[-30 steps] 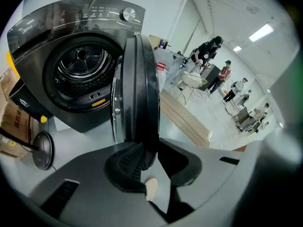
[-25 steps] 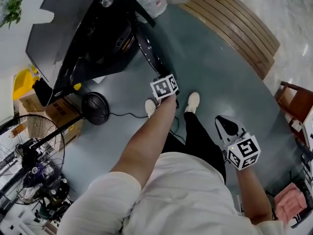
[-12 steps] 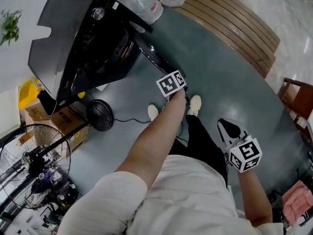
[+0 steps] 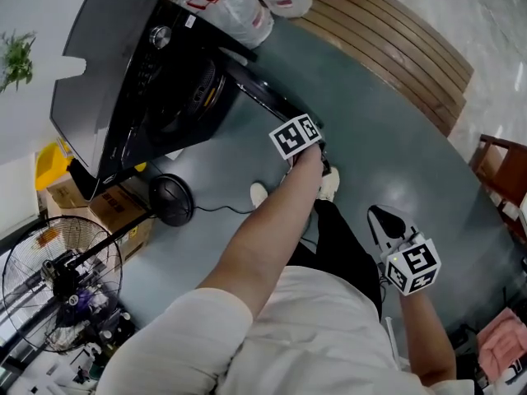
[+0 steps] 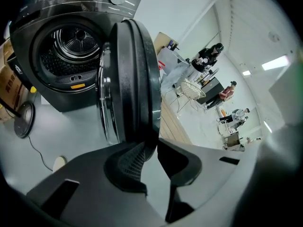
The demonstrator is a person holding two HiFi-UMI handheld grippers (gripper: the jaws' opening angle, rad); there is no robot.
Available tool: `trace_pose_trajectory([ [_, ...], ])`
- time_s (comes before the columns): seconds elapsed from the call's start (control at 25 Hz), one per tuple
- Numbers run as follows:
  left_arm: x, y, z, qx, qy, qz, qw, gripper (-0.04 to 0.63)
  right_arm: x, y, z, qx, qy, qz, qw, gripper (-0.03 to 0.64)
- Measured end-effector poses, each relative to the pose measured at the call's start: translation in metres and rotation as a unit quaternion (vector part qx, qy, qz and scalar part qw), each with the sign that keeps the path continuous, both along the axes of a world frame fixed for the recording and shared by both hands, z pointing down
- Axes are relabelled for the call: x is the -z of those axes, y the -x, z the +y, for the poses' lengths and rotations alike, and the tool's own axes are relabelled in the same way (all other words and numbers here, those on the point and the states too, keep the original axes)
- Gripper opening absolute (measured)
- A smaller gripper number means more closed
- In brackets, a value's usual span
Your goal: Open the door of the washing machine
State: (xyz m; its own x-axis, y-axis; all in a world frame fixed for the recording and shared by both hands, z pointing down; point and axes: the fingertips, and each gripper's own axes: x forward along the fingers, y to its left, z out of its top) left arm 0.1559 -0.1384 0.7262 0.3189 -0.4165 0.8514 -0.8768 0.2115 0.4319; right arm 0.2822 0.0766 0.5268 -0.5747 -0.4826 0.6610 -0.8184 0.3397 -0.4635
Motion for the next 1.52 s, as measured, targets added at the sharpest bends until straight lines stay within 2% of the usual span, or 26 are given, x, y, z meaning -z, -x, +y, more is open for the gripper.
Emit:
trace_pose_trajectory([
  [0.6, 0.003, -0.049, -0.045, 0.025, -0.006, 0.048, 0.9985, 0.077, -0.010, -0.022, -0.006, -0.011, 0.010, -0.002, 1.000, 0.026],
  [1.28, 0.003, -0.057, -0.051, 0.028, -0.009, 0.073, 0.9969, 0.075, -0.013, -0.028, -0.001, -0.011, 0.012, 0.000, 1.000, 0.026],
  [1.52, 0.008, -0.058, -0.053, 0.013, -0.023, 0.083, 0.9962, 0.075, -0.012, -0.025, -0.002, -0.003, 0.012, 0.003, 1.000, 0.026],
])
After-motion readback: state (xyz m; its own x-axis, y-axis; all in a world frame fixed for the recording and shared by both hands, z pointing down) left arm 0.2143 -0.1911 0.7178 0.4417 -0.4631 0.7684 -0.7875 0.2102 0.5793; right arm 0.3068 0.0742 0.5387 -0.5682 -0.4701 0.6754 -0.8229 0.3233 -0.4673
